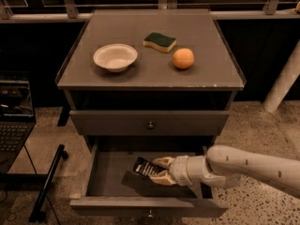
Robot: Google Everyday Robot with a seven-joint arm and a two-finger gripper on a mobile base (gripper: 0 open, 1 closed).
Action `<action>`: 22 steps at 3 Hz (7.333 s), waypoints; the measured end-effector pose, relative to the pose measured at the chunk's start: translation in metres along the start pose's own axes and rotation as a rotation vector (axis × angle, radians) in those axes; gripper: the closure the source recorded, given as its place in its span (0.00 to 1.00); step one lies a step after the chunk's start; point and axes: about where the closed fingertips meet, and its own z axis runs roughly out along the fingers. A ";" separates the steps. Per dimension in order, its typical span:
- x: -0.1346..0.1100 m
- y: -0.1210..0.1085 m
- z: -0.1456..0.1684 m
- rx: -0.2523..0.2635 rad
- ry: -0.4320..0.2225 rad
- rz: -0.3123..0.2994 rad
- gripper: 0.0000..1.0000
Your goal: Pick rxbar chocolate from middle drawer and place on counter
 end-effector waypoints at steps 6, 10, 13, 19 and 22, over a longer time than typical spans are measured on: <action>-0.148 0.046 -0.164 0.023 0.096 -0.376 1.00; -0.244 -0.055 -0.287 0.086 0.240 -0.545 1.00; -0.243 -0.138 -0.325 0.215 0.130 -0.476 1.00; -0.218 -0.194 -0.321 0.340 0.085 -0.306 0.36; -0.218 -0.194 -0.321 0.340 0.085 -0.306 0.00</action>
Offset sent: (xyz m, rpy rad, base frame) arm -0.0699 -0.0495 0.2295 -0.2009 -0.2282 0.2836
